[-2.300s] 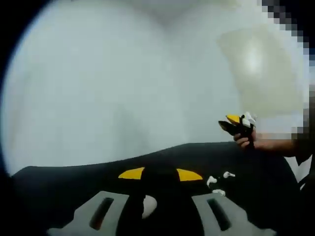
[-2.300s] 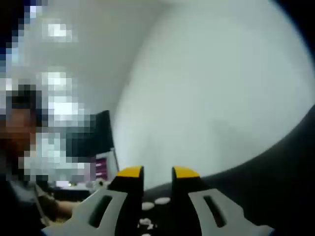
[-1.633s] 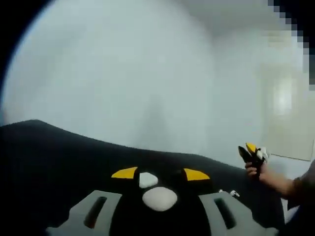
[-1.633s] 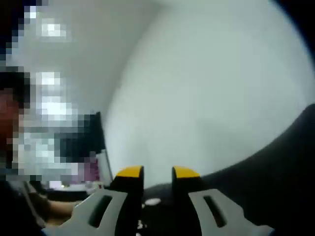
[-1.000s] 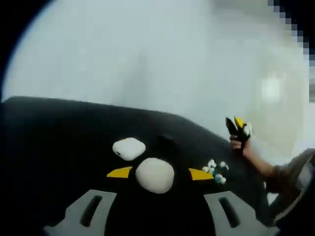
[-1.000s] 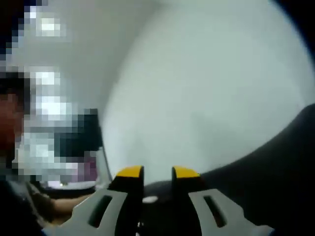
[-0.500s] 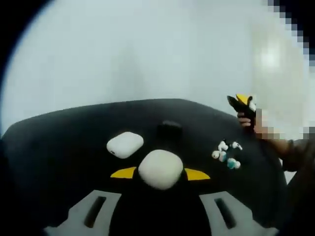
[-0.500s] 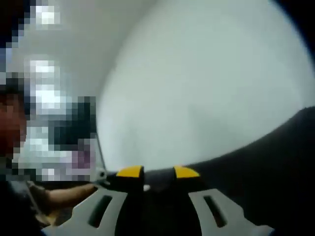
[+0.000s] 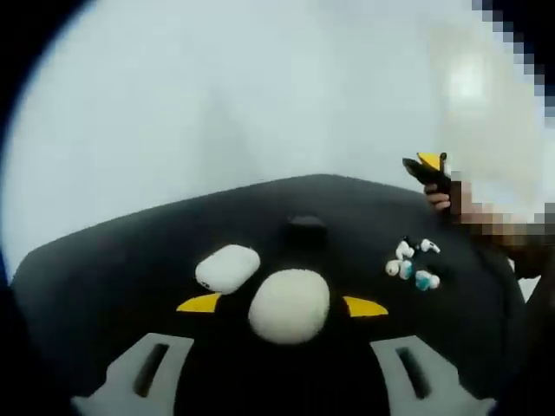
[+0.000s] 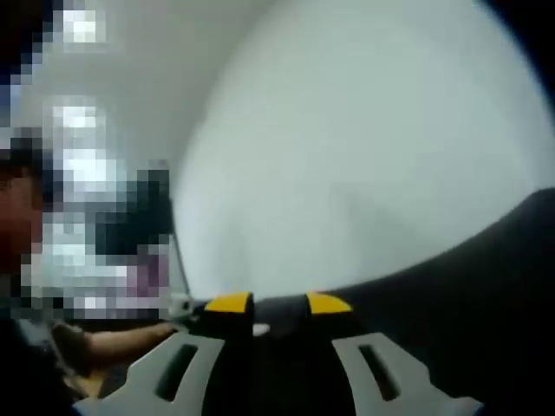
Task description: Pick up three earphones and place each one into its charging case using tactile feedback, ensure that each earphone is properly inserted and securely positioned inside the case.
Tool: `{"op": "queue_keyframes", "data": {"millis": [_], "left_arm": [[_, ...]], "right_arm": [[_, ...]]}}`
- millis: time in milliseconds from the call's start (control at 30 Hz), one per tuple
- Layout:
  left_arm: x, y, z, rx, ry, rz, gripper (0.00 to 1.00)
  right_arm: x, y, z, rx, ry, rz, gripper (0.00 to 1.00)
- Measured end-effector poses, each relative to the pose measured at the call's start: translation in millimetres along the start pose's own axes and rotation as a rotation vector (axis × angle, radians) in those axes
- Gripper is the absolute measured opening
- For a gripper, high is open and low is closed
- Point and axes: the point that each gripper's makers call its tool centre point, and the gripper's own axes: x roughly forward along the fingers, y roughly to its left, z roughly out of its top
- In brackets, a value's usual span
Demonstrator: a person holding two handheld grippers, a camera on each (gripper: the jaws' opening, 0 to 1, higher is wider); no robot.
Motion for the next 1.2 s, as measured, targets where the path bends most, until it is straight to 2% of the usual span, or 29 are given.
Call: {"op": "queue_keyframes", "data": {"millis": [33, 133, 333, 433, 500, 533, 633, 667, 733, 767, 867, 933, 967, 1000, 1067, 1100, 1200], "left_arm": [[2.3, -1.4, -1.7, -0.020, 0.006, -0.013, 0.48], [3.0, -3.3, -7.8, 0.016, 0.028, -0.011, 0.36], [-2.7, -3.5, -8.8, -0.028, 0.058, -0.005, 0.35], [-14.5, -10.9, 4.4, -0.052, 0.021, -0.018, 0.34], [-22.1, -23.3, 18.4, -0.034, -0.015, -0.040, 0.35], [-27.3, -36.2, 28.8, -0.011, -0.044, -0.062, 0.35], [-43.7, -91.5, 58.1, 0.057, -0.165, -0.188, 0.35], [-45.1, -104.9, 63.1, 0.073, -0.186, -0.217, 0.35], [-43.3, -122.2, 70.9, 0.112, -0.214, -0.229, 0.35], [-42.7, -132.4, 71.0, 0.116, -0.211, -0.257, 0.35], [-39.4, -162.1, 65.8, 0.140, -0.188, -0.343, 0.35], [-33.2, -188.3, 45.0, 0.164, -0.102, -0.448, 0.35], [-31.7, -197.7, 34.1, 0.192, -0.058, -0.500, 0.35], [-29.6, -203.0, 24.4, 0.188, -0.009, -0.535, 0.34], [-26.3, -208.3, 7.7, 0.200, 0.063, -0.565, 0.34], [-23.6, -209.7, 1.6, 0.214, 0.087, -0.561, 0.34], [-12.3, -213.2, -7.2, 0.261, 0.107, -0.515, 0.34]], "right_arm": [[0.5, 1.8, -0.1, -0.007, 0.002, 0.003, 0.24], [1.1, 3.3, -0.3, -0.020, 0.006, 0.007, 0.24], [1.4, -1.4, -4.9, -0.055, 0.037, -0.009, 0.24], [1.7, -4.8, -8.1, -0.046, 0.046, -0.020, 0.24], [1.5, -4.1, -8.2, -0.050, 0.044, -0.022, 0.24], [1.1, -3.4, -8.3, -0.052, 0.044, -0.023, 0.24], [0.6, -3.3, -7.2, -0.050, 0.037, -0.024, 0.24], [0.6, -2.9, -6.6, -0.047, 0.034, -0.023, 0.24], [0.1, -3.3, -4.8, -0.047, 0.028, -0.024, 0.24], [-0.2, -3.1, -4.1, -0.049, 0.026, -0.024, 0.24], [0.1, -3.5, -2.9, -0.047, 0.020, -0.026, 0.24], [0.8, -4.1, -3.0, -0.051, 0.023, -0.025, 0.25], [0.6, -3.8, -3.7, -0.059, 0.029, -0.023, 0.25], [0.3, -4.2, -4.4, -0.069, 0.033, -0.026, 0.25], [0.2, -6.1, -5.3, -0.069, 0.040, -0.030, 0.25], [0.3, -6.5, -5.1, -0.066, 0.040, -0.029, 0.25], [1.8, -2.0, -4.7, -0.060, 0.036, -0.012, 0.25]]}}
